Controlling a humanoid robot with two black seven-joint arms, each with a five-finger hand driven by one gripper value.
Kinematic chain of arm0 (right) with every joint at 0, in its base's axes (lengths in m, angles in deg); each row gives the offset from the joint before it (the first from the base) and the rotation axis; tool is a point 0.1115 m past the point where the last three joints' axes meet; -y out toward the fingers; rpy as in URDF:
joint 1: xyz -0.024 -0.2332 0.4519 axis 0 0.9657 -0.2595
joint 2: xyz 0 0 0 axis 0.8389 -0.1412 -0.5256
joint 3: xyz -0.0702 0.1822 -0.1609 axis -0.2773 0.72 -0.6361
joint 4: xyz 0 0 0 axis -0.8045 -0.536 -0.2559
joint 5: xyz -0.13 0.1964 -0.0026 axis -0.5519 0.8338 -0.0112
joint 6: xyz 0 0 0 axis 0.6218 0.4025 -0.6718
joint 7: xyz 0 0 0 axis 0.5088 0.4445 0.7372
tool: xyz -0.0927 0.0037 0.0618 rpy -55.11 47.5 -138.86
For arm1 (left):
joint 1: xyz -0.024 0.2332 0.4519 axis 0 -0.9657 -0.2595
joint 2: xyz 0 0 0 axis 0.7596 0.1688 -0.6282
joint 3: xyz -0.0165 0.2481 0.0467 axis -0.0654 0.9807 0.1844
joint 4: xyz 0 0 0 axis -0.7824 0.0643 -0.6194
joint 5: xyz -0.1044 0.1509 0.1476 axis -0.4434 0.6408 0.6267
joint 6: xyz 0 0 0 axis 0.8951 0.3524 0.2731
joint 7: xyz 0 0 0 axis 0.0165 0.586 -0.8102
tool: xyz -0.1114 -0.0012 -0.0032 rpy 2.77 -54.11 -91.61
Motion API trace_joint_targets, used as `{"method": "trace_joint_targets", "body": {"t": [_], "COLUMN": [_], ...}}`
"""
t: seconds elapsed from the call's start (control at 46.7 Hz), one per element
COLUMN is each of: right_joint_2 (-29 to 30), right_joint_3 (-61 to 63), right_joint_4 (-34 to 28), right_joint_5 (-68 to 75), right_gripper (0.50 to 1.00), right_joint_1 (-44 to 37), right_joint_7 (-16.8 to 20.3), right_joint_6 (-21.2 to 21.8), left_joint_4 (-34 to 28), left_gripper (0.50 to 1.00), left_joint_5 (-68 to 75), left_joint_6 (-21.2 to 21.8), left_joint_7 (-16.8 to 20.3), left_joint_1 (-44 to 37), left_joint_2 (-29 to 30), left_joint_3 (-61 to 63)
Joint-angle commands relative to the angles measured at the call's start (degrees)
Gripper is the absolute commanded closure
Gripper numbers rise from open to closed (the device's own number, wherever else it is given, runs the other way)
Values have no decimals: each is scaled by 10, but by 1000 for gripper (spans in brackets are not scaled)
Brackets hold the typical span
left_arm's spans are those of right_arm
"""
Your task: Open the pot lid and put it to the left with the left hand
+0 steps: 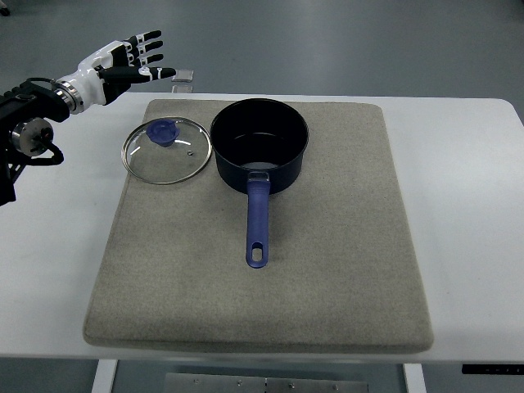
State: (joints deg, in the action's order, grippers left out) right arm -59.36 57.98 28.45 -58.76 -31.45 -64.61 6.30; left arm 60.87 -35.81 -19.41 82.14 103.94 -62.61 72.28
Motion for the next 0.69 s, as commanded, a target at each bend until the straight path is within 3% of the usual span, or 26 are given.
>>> {"method": "trace_joint_targets", "body": {"t": [0.0, 0.15, 0.364, 0.664], "right_joint_2": [0, 0, 0, 0], "right_joint_3": [0, 0, 1, 1], "right_joint_4": [0, 1, 1, 1], "right_joint_5": [1, 0, 1, 3], "right_gripper": [583, 583, 583, 583], "right_joint_1": [0, 0, 0, 0], "right_joint_7": [0, 0, -1, -2], "right_joint_6": [0, -1, -2, -1], "left_joint_4": [-2, -1, -1, 0], "left_gripper": [508, 506, 506, 506], "left_joint_5": [-12, -14, -38, -41], "left_joint_6": [-33, -60, -76, -76], "left_joint_7": [-26, -93, -241, -251], "left_joint_1": [-10, -39, -84, -87], "left_joint_2": [-1, -1, -2, -4], "left_joint_3": [-45, -156, -341, -352]}}
